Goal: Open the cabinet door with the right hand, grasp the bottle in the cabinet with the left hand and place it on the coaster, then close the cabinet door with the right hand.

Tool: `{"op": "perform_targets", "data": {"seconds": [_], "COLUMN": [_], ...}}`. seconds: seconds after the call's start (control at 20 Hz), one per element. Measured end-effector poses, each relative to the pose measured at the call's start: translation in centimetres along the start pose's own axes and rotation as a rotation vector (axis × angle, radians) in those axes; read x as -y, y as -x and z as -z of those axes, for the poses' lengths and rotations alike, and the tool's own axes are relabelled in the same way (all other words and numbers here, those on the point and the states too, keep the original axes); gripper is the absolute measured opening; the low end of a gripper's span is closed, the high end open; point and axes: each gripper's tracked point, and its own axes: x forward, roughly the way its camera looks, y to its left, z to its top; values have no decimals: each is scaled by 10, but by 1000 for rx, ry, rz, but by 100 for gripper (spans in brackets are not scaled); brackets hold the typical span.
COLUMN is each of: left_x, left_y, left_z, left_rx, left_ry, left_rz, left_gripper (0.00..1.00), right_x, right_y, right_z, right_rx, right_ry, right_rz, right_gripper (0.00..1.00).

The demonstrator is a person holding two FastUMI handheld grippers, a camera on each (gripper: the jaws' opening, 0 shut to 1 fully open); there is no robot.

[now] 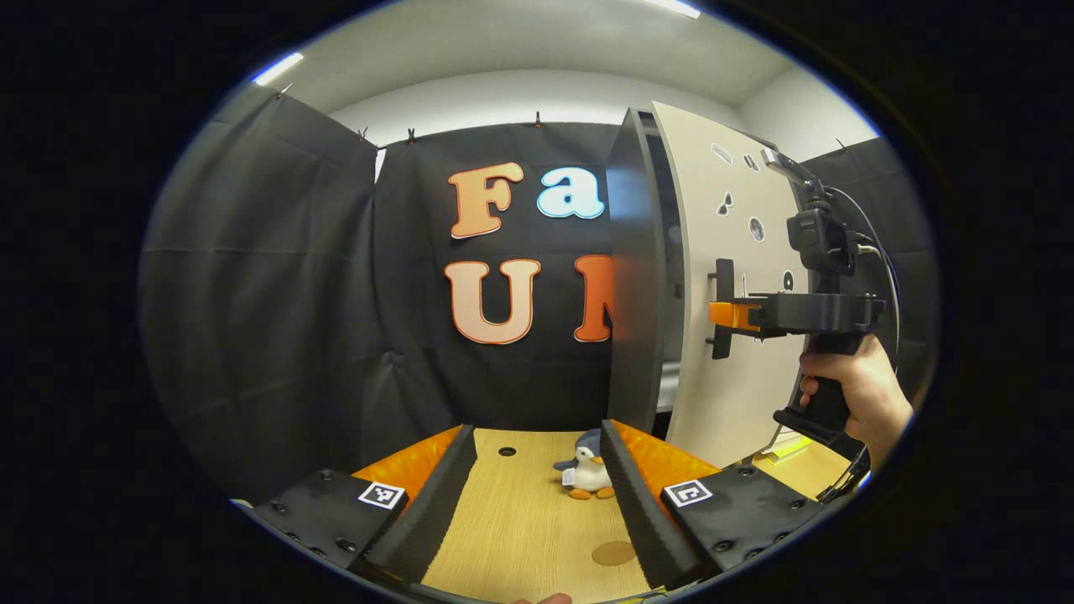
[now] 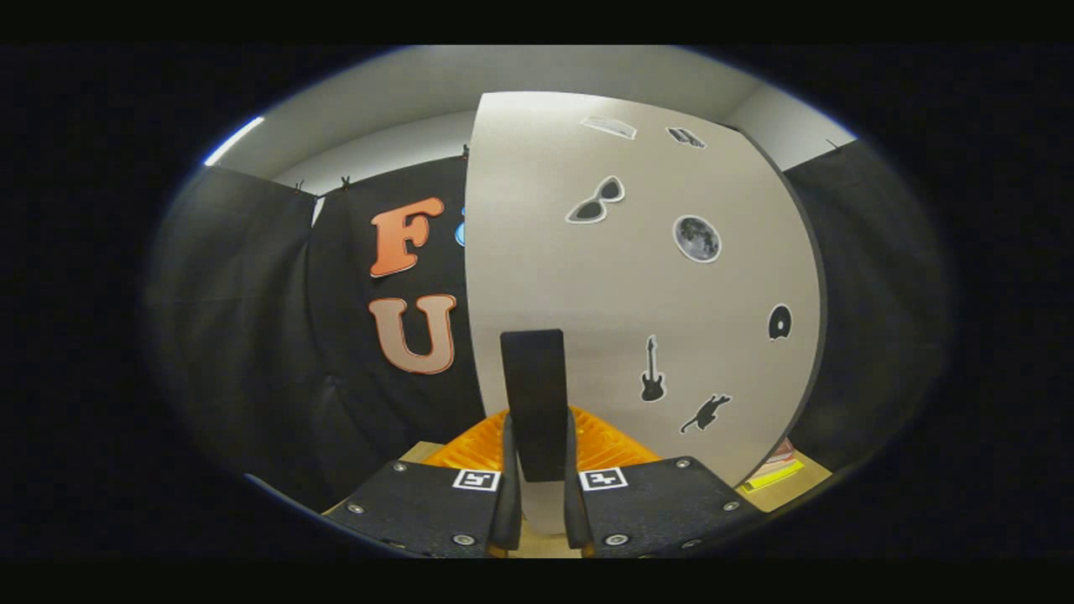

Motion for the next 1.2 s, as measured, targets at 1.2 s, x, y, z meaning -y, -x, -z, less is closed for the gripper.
{"op": "perform_targets", "data": {"seconds": [1.2], "left_x": [51], "left_y": [13], "left_z": [3], "left_rx": [5], "left_ry": [-17], "left_rz": [106], "left_gripper": [96], "right_x": [32], "right_y": [38], "right_z": [1], "right_rx": [13], "right_ry": [-15], "right_rz": [14], "right_gripper": [15]}}
